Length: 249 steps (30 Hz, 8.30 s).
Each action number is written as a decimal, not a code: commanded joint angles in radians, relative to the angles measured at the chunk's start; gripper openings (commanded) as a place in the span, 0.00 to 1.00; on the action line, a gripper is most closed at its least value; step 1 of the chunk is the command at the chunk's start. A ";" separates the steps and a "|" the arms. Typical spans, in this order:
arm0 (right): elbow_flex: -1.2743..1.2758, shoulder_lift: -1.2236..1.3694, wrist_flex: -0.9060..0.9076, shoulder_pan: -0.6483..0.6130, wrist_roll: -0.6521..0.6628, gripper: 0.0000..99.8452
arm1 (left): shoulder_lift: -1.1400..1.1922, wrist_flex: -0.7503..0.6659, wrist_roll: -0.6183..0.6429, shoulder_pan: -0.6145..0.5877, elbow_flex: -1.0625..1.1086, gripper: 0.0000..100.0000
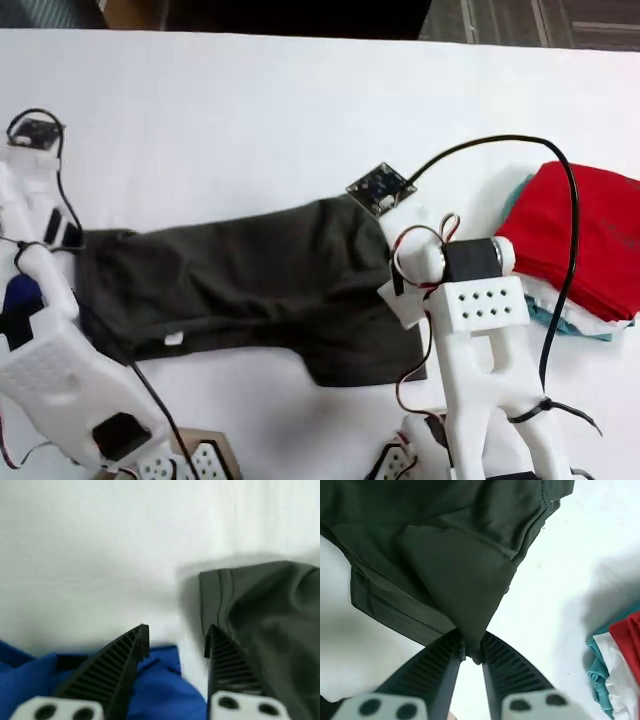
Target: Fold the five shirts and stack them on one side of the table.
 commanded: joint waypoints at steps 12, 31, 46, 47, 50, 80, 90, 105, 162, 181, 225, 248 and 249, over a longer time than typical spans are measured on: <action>0.017 -0.047 -0.007 -0.004 0.003 0.02 | -0.006 0.465 0.048 0.086 -0.335 0.20; 0.149 -0.318 0.188 -0.053 0.155 0.02 | 0.003 0.315 0.219 0.318 -0.119 0.20; -0.038 -0.302 0.182 -0.050 0.152 0.31 | 0.002 0.305 0.221 0.316 -0.110 0.20; -0.080 -0.288 0.162 -0.051 0.138 0.31 | 0.002 0.305 0.221 0.316 -0.110 0.20; -0.110 -0.170 0.035 -0.051 0.035 0.28 | 0.002 0.313 0.221 0.318 -0.110 0.20; -1.212 1.437 -0.228 -0.004 -0.106 0.03 | 0.012 0.175 0.239 0.299 0.114 0.20; -1.603 1.649 -0.068 0.058 -0.106 0.03 | 0.448 0.381 0.249 0.304 -0.458 0.20; -1.718 1.698 0.007 0.081 -0.109 0.03 | 0.715 0.440 0.249 0.471 -1.024 0.21; 0.252 0.067 -0.318 0.053 -0.057 0.13 | -0.063 0.031 0.098 0.249 0.236 0.12; 0.103 0.041 -0.194 -0.073 -0.057 0.14 | -0.072 0.284 0.072 0.244 -0.001 0.14; 0.448 0.220 -0.489 -0.203 -0.055 0.13 | -0.072 0.471 0.114 0.242 -0.263 0.20; 0.410 0.105 -0.417 -0.203 -0.040 0.03 | -0.064 0.466 0.107 0.244 -0.262 0.20; 0.410 0.102 -0.417 -0.203 -0.021 0.03 | -0.064 0.466 0.107 0.244 -0.262 0.20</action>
